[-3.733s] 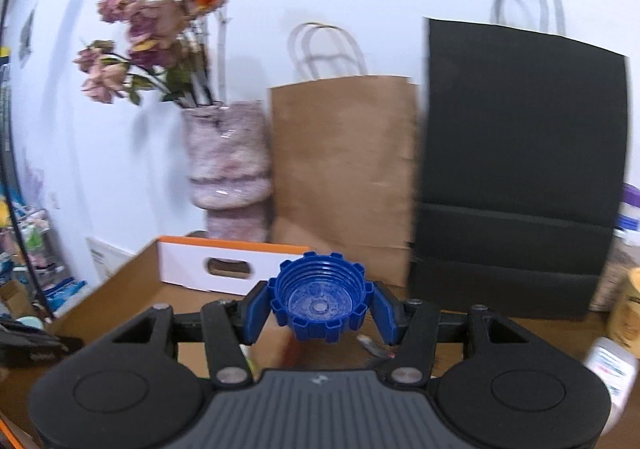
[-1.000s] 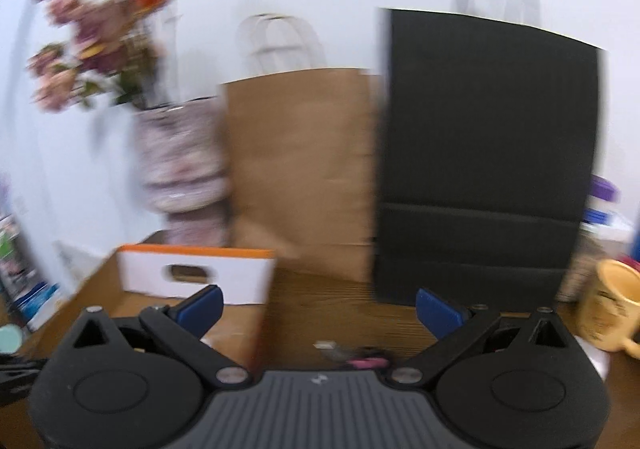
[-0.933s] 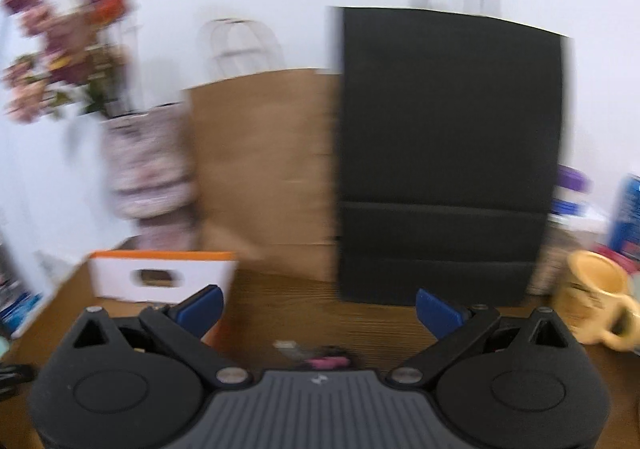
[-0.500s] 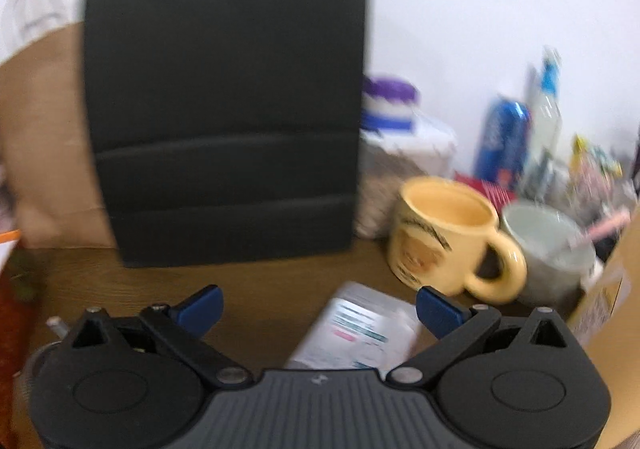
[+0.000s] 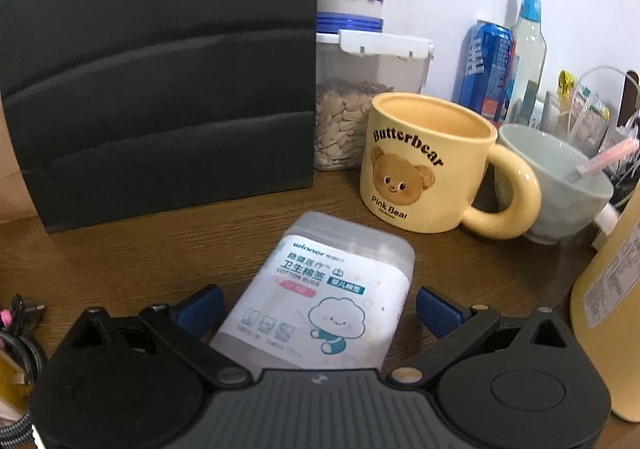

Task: Organize rigid objects
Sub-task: 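Move the right tool to the white cotton-bud box and grasp it, then carry the cotton-bud box with the right tool into the tray and release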

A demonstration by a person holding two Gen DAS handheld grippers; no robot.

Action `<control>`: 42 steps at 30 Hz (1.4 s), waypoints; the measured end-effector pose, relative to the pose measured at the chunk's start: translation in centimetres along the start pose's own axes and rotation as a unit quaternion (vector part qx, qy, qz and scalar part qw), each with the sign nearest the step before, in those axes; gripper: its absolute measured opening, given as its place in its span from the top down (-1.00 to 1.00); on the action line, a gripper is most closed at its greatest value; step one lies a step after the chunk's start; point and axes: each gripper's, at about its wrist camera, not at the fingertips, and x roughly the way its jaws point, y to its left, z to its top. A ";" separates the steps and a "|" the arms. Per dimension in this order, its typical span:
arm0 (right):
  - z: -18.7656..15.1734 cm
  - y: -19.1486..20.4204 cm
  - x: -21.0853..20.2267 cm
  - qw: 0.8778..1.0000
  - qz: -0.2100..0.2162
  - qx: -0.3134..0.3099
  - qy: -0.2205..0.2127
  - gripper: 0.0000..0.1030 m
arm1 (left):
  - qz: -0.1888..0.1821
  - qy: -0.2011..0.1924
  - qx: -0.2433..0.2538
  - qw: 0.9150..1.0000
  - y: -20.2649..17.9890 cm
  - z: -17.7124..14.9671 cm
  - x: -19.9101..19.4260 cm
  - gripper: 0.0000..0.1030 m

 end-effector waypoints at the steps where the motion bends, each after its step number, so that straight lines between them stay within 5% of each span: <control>1: 0.1 -0.1 0.1 1.000 0.002 0.004 0.001 -1.00 | 0.000 0.000 0.000 1.000 0.0 -0.1 -0.1 0.81; 15: 0.1 -0.4 -0.4 1.000 0.010 0.015 -0.017 -0.26 | 0.000 0.000 0.000 1.000 -0.1 -0.1 -0.1 0.81; 27: 0.1 -0.1 -2.0 0.999 0.020 0.012 -0.048 -0.24 | 0.001 -0.001 0.000 1.000 -0.1 0.0 0.0 0.81; 42: 1.6 2.0 -7.7 0.989 0.093 -0.019 -0.112 -0.24 | 0.001 -0.001 0.000 1.000 -0.1 -0.1 -0.1 0.81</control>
